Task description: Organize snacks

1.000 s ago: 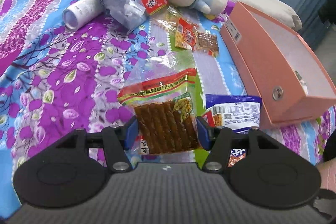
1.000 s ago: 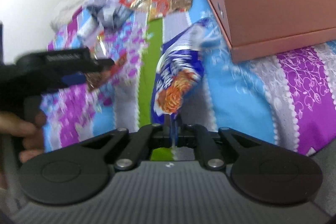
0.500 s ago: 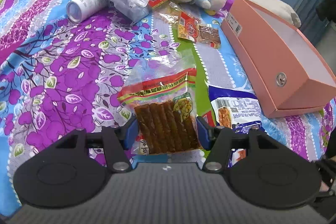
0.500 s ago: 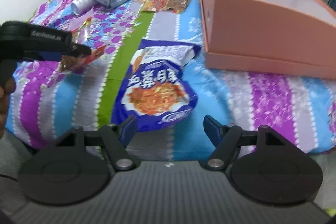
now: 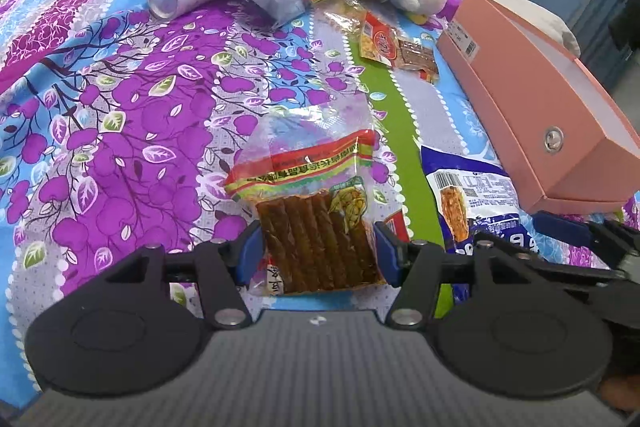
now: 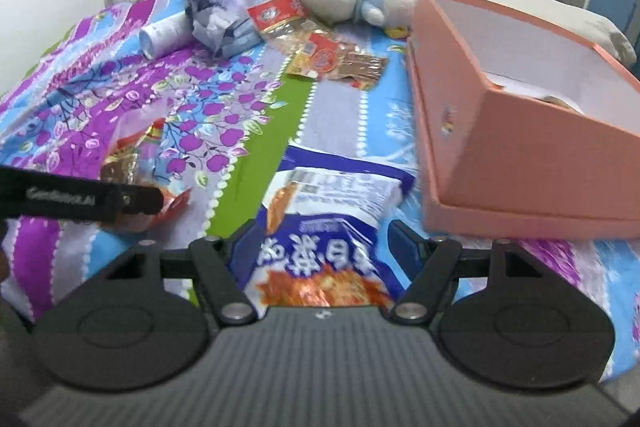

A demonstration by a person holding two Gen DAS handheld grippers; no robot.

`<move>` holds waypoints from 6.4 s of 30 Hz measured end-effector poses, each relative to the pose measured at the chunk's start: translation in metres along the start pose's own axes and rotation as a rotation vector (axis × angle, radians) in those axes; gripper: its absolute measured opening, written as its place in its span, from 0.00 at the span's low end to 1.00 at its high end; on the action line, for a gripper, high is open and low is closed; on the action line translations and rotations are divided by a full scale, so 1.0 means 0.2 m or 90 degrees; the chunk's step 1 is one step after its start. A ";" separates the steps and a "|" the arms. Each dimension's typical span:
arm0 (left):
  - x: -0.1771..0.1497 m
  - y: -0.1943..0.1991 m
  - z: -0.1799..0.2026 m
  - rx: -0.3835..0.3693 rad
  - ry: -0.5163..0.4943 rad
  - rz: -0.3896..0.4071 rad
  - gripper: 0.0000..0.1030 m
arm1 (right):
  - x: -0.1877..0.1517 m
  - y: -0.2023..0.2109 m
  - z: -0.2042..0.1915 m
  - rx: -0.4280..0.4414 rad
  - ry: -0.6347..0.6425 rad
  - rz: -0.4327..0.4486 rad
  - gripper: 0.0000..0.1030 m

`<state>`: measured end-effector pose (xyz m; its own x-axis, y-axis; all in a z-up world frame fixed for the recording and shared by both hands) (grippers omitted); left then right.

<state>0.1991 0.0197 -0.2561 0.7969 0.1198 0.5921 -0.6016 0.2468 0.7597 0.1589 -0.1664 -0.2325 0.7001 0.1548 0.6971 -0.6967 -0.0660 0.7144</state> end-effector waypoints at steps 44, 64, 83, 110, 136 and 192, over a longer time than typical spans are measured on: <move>0.67 0.51 0.54 -0.088 -0.099 0.107 0.62 | 0.60 0.46 0.32 -0.019 -0.065 0.127 0.29; 0.98 0.13 1.33 -0.192 -0.169 0.067 0.62 | 0.60 0.36 0.99 -0.140 -0.158 0.141 0.30; 0.83 -0.41 1.58 -0.148 -0.210 -0.060 0.74 | 0.36 -0.03 1.33 -0.126 -0.234 0.039 0.37; 1.07 0.37 1.36 -0.171 -0.210 0.139 0.79 | 0.67 0.55 1.12 -0.101 -0.219 0.197 0.55; 0.66 0.93 0.44 -0.074 -0.103 0.210 0.79 | 0.49 0.74 0.23 0.025 -0.118 0.195 0.56; 0.62 -0.20 -0.09 -0.140 0.105 0.084 0.78 | 0.29 -0.05 -0.13 0.026 -0.011 0.066 0.56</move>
<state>0.3230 0.0420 -0.2177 0.7221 0.3144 0.6162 -0.6881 0.4187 0.5927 0.2020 -0.1306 -0.2012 0.6268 0.1287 0.7685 -0.7593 -0.1206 0.6395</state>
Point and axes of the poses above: each gripper's, at about its wrist camera, not at the fingertips, and y roughly against the way its jaws point, z to its right, x to its top, the point moved 4 cm from there along -y, roughly the way its jaws point, and after that the axes turned 1 degree about z, right-handed, at the moved point
